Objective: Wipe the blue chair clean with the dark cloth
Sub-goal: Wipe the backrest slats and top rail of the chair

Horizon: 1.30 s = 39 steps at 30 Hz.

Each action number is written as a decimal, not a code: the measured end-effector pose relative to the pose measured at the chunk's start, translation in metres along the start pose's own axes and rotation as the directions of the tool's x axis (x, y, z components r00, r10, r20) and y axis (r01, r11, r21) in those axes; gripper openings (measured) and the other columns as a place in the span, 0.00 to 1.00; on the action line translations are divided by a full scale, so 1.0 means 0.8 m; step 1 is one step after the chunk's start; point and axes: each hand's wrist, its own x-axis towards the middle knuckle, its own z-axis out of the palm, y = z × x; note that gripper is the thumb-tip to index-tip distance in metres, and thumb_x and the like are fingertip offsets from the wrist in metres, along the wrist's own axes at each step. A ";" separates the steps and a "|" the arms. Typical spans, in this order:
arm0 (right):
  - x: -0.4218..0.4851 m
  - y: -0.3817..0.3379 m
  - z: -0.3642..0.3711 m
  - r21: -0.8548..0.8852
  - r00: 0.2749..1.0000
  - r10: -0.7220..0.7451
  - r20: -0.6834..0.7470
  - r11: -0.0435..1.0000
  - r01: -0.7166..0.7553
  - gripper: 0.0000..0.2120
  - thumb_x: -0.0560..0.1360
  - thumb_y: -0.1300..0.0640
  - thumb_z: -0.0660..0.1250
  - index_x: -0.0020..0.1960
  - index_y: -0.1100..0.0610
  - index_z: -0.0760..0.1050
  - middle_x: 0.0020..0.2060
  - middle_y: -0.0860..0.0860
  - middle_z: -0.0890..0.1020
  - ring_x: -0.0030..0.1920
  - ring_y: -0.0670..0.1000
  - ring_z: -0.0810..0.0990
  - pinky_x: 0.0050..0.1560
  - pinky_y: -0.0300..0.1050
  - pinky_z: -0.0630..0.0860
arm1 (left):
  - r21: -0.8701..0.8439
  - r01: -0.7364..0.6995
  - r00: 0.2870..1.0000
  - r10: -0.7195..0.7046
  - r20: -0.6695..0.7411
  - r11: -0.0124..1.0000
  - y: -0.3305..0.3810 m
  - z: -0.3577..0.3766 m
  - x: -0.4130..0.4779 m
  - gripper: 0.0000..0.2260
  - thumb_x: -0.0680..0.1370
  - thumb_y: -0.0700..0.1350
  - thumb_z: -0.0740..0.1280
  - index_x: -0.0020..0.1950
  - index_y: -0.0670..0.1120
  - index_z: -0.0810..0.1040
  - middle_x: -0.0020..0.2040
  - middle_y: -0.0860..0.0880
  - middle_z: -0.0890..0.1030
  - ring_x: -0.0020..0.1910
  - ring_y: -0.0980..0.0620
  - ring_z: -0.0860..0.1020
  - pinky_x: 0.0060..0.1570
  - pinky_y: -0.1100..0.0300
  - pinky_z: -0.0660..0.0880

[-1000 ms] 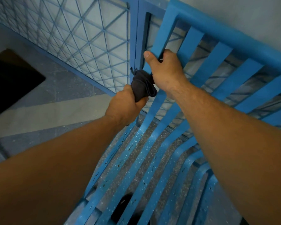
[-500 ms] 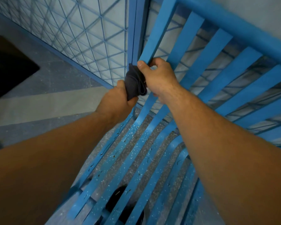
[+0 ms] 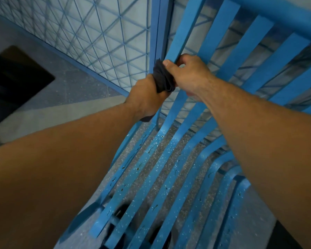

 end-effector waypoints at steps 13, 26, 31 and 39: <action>-0.005 0.005 0.014 -0.012 0.997 -0.012 -0.079 1.000 0.011 0.15 0.79 0.44 0.63 0.55 0.54 0.79 0.38 0.41 0.78 0.36 0.38 0.75 0.31 0.30 0.68 | 0.044 0.002 0.999 -0.004 0.034 0.999 -0.033 0.005 -0.020 0.17 0.74 0.59 0.65 0.48 0.45 0.74 0.37 0.48 0.79 0.33 0.49 0.78 0.29 0.59 0.72; -0.019 0.000 0.036 0.180 0.978 0.090 -0.187 0.982 -0.056 0.11 0.78 0.45 0.65 0.51 0.52 0.77 0.42 0.46 0.81 0.44 0.49 0.84 0.45 0.48 0.82 | -0.005 0.003 0.993 -0.003 0.121 1.000 -0.055 0.003 -0.040 0.14 0.74 0.55 0.65 0.43 0.44 0.75 0.35 0.47 0.79 0.30 0.52 0.76 0.25 0.62 0.65; -0.027 -0.007 0.037 0.164 0.974 0.104 -0.203 0.984 -0.071 0.13 0.79 0.45 0.64 0.54 0.53 0.77 0.42 0.45 0.80 0.44 0.49 0.82 0.47 0.50 0.82 | -0.031 -0.008 0.998 0.010 0.067 1.000 -0.033 0.001 -0.025 0.13 0.74 0.55 0.66 0.46 0.44 0.76 0.37 0.48 0.79 0.33 0.50 0.78 0.28 0.62 0.69; -0.076 0.009 0.082 0.444 0.927 0.294 -0.232 0.880 -0.168 0.16 0.79 0.47 0.64 0.55 0.59 0.79 0.45 0.52 0.82 0.45 0.56 0.83 0.49 0.63 0.81 | 0.005 0.038 0.985 -0.038 0.170 0.999 -0.075 -0.002 -0.078 0.13 0.74 0.54 0.65 0.43 0.44 0.76 0.35 0.47 0.80 0.31 0.49 0.78 0.27 0.61 0.67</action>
